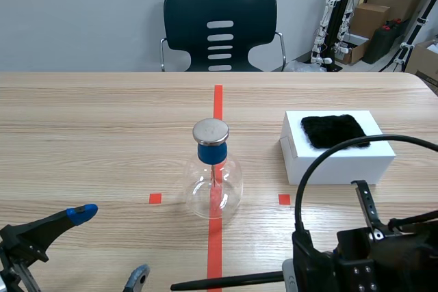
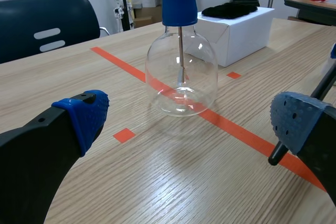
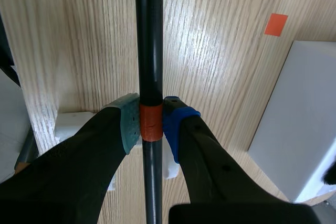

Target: Do the electroscope experiment. put the rod down on the box

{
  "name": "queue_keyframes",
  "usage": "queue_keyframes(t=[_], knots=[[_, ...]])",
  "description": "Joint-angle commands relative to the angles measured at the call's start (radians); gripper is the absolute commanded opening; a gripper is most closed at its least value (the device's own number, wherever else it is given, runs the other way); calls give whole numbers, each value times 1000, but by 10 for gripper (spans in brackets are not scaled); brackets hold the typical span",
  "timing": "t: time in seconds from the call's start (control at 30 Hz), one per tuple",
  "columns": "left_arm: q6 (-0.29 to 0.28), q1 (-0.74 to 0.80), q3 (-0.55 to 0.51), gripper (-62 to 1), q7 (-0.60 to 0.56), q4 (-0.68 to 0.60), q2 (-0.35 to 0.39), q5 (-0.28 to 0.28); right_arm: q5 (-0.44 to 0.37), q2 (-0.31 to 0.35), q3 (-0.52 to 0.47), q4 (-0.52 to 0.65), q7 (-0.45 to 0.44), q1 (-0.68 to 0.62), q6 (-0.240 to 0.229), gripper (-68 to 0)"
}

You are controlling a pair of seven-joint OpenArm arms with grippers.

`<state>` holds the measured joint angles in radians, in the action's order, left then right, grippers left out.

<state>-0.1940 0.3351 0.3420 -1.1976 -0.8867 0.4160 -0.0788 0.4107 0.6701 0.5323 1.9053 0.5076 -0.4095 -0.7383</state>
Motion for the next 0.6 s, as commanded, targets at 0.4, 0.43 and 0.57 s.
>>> queue_keyframes(t=[0.4,0.43,0.57], knots=[[-2,0,-2,14,-14,-9,0,7,0,-35,51,-97,-37,64,-7,-664],[-2,0,-2,14,-14,-9,0,7,0,-37,51,-100,-36,64,-7,-664],[-2,0,-2,14,-14,-9,0,7,0,-52,52,-129,-40,84,-7,-664]])
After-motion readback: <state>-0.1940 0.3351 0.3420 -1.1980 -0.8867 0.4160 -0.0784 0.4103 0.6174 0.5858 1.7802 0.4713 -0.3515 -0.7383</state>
